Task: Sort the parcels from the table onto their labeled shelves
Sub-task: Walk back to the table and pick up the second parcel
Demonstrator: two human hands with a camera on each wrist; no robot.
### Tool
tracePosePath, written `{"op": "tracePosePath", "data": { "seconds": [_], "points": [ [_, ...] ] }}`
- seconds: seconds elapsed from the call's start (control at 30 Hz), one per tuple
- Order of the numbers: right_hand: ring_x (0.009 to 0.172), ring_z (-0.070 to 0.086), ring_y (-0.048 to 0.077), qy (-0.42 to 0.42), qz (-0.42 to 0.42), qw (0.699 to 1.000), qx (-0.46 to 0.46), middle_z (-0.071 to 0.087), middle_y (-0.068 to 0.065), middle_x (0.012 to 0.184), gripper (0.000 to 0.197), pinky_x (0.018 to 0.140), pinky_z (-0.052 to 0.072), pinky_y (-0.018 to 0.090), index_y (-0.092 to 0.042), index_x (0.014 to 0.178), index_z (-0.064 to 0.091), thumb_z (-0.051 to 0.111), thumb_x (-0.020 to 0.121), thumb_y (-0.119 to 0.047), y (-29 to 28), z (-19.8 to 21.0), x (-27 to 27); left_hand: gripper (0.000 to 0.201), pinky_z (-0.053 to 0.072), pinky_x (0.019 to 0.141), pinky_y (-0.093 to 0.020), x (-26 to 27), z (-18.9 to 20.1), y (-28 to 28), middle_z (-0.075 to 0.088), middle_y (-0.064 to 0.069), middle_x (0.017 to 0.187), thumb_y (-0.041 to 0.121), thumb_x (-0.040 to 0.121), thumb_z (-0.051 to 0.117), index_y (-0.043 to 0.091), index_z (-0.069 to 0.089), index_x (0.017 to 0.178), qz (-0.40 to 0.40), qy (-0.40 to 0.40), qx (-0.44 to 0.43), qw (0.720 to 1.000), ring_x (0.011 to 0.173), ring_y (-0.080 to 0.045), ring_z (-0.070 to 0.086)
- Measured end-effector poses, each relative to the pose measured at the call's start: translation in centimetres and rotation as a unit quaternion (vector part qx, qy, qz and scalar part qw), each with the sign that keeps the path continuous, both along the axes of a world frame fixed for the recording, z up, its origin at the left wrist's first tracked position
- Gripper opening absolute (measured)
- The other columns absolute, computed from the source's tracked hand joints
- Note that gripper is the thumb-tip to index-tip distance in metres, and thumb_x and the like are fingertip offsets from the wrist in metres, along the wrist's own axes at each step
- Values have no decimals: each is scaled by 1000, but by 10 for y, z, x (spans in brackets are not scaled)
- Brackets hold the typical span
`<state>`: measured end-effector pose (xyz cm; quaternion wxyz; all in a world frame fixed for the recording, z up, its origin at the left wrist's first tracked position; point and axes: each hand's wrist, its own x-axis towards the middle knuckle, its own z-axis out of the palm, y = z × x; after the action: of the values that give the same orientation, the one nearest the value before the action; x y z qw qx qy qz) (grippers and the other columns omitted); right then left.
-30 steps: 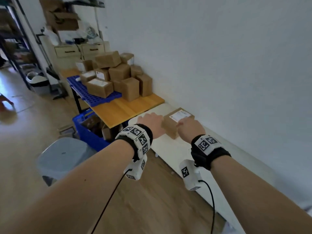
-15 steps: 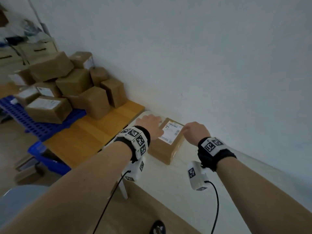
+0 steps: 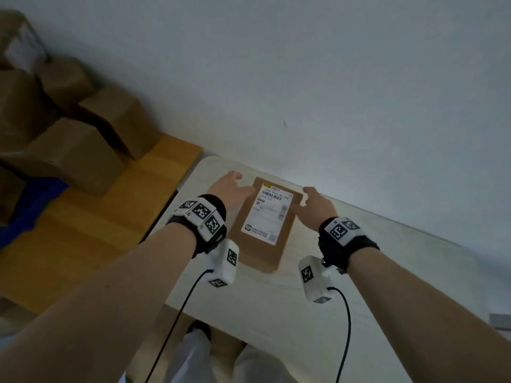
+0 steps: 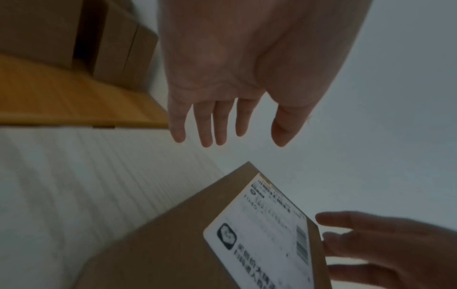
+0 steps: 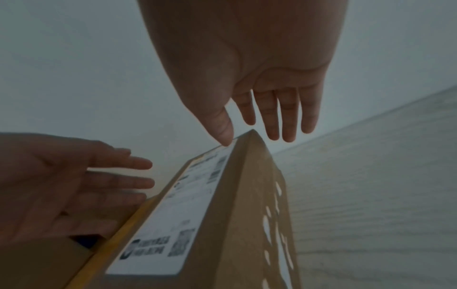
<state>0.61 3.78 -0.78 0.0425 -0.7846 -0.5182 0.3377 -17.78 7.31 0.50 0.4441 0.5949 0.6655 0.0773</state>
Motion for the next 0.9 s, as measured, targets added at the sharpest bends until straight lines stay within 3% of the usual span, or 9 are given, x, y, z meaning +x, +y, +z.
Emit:
{"op": "tracePosePath", "data": {
  "seconds": [0.1,0.23,0.3,0.37,0.43,0.6,0.73,0.83,0.9],
  "points": [
    [125,54,30,30,-54,998,-34,53,13,141,65,89,43,31,-15,151,26,50,94,-35,0,-10,2,60,35,111,-39,0,-13,10,39,-10,153,34,94,53,13,36,147,17,-41,-56,997,138,-28,40],
    [132,47,31,114,-126,984,-57,44,12,149,72,107,41,42,-12,150,29,51,91,-47,-5,-28,3,63,41,106,-44,5,-31,16,44,-8,150,40,94,52,13,36,149,-5,-68,-121,990,133,-29,45],
    [123,54,30,159,-154,973,-72,53,12,140,68,100,47,42,-12,146,38,49,91,-50,-6,-34,3,57,50,91,-40,7,-38,18,57,-8,137,40,94,52,12,42,143,0,-94,-154,984,116,-26,57],
    [114,60,27,193,-177,962,-81,61,11,128,61,95,50,40,-10,135,51,47,91,-52,-7,-38,2,49,48,69,-31,9,-41,20,63,-9,129,37,96,51,10,47,137,3,-117,-176,977,100,-23,59],
    [110,62,26,223,-206,949,-83,64,10,122,58,93,51,39,-10,126,58,49,90,-55,-9,-41,1,47,44,63,-28,10,-44,22,63,-10,127,37,96,50,9,48,134,-3,-124,-189,974,94,-21,58],
    [107,66,27,270,-252,926,-83,68,11,117,58,92,55,40,-8,119,63,54,86,-56,-11,-46,-3,50,44,84,-36,8,-42,25,65,-8,117,45,95,49,12,50,132,-13,-122,-223,967,99,-25,58],
    [98,69,24,282,-242,926,-64,71,8,110,51,86,57,37,-10,110,63,59,85,-53,-8,-35,-5,49,46,97,-43,8,-34,27,64,-7,126,45,94,50,16,50,133,-23,-126,-211,969,116,-28,58],
    [85,68,19,301,-250,920,-31,71,6,100,46,72,58,30,-10,109,62,60,86,-49,-7,-19,-3,50,47,93,-42,10,-19,30,64,-5,127,45,93,52,19,49,135,-26,-148,-193,970,112,-25,59],
    [83,68,18,309,-250,918,-5,70,5,97,48,69,57,28,-9,111,63,61,86,-49,-4,-4,1,49,46,89,-40,11,-6,33,65,-3,123,45,93,52,19,49,135,-27,-165,-176,970,108,-23,59]
  ]
}}
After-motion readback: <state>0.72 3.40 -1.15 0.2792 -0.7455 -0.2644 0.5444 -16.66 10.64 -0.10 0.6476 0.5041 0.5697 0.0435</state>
